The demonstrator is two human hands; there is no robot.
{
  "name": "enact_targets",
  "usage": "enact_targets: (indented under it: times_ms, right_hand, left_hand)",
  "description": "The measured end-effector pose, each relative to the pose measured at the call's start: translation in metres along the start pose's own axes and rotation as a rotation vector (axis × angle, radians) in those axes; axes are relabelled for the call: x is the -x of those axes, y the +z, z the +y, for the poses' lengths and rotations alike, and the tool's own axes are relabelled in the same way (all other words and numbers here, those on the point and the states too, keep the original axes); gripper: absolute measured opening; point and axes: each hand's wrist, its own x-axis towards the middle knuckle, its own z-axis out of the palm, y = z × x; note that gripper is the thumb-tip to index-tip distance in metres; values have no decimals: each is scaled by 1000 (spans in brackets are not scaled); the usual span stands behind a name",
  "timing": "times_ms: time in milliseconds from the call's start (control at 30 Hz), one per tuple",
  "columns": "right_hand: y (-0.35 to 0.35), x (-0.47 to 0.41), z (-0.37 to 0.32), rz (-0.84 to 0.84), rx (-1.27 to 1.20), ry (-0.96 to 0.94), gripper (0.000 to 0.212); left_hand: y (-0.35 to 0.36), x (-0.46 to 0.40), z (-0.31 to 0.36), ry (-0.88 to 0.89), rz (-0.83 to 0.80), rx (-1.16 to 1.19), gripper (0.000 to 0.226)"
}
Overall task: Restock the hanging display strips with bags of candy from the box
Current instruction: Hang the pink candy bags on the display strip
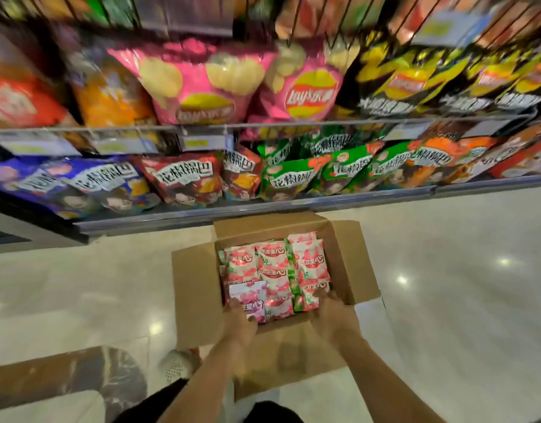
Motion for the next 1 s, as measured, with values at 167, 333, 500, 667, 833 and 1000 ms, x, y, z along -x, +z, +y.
enact_targets:
  times_ms: [167, 333, 500, 667, 833, 1000]
  right_hand:
    - [49, -71, 26, 16, 59, 30, 48]
    - [83, -134, 49, 95, -23, 54, 52]
    - [95, -179, 62, 138, -31, 26, 56]
    - [95, -209, 64, 143, -69, 23, 62]
    - [100, -234, 70, 141, -301, 122, 70]
    - [111, -246, 71, 142, -432, 233, 67]
  left_hand:
    - [41, -74, -37, -105, 29, 41, 68]
    - [69, -121, -64, -124, 67, -5, 77]
    - [82, -143, -80, -138, 87, 10, 82]
    - [85, -158, -87, -126, 87, -19, 72]
    - [87, -165, -88, -142, 101, 45, 82]
    - [85, -166, -88, -159, 82, 73, 80]
